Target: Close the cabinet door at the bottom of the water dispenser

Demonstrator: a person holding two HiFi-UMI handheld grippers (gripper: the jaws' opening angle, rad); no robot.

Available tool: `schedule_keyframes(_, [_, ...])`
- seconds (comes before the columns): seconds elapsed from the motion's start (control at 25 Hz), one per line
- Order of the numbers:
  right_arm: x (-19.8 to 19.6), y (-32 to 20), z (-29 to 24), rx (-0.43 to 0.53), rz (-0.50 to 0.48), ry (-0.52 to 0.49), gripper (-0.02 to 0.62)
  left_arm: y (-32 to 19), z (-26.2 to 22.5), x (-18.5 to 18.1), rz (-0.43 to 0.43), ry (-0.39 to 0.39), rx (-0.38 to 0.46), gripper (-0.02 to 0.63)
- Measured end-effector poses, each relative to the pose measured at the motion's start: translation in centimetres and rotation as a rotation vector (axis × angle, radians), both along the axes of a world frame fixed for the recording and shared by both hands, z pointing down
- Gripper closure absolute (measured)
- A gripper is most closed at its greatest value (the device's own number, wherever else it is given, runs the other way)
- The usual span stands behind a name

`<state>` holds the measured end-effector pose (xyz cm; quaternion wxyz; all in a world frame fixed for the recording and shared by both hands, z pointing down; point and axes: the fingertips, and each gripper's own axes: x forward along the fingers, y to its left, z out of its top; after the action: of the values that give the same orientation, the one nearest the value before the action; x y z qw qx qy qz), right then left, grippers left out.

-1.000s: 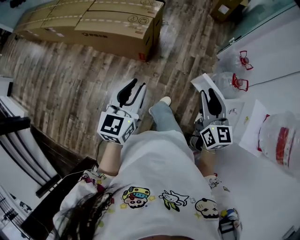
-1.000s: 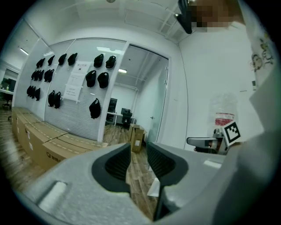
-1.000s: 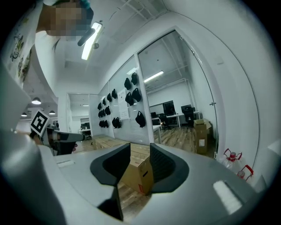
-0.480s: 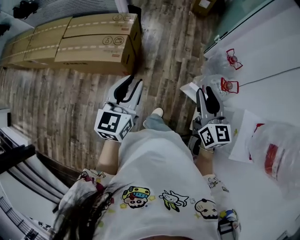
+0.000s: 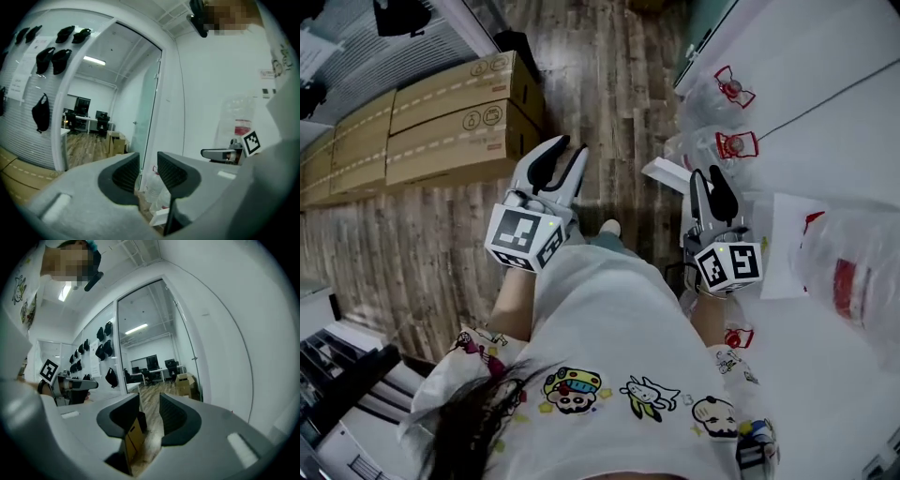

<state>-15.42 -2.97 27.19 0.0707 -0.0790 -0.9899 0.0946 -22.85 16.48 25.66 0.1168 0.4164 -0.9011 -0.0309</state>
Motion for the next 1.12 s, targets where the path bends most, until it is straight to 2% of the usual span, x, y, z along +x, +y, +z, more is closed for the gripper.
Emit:
schedule_keyframes(0.24, [1.0, -2.5, 0.5, -0.034, 0.199, 0.015, 0.466, -6.1, 0.4, -2.3, 0.235, 0.017, -0.001, 0.494])
schedule_keyframes(0.4, [1.5, -4.1, 1.0, -0.043, 0.390, 0.035, 0.468, -10.6, 0.4, -4.4, 0.453, 0.029, 0.000, 0.494])
schedule_keyframes(0.56, [0.7, -6.0, 0.9, -0.045, 0.532, 0.043, 0.468, -14.5, 0.4, -6.9, 0.598, 0.036, -0.005, 0.494])
schedule_keyframes(0.72, [1.4, -6.9, 1.0, -0.049, 0.727, 0.063, 0.468, -18.0, 0.2, -8.5, 0.784, 0.035, -0.017, 0.494])
schedule_keyframes(0.92, [2.0, -6.9, 1.6, -0.058, 0.919, 0.075, 0.468, -20.6, 1.4, -9.3, 0.966, 0.059, -0.047, 0.494])
schedule_keyframes(1.12, [3.0, -5.7, 2.7, -0.056, 1.068, 0.086, 0.468, -22.0, 3.3, -8.2, 1.132, 0.087, -0.088, 0.494])
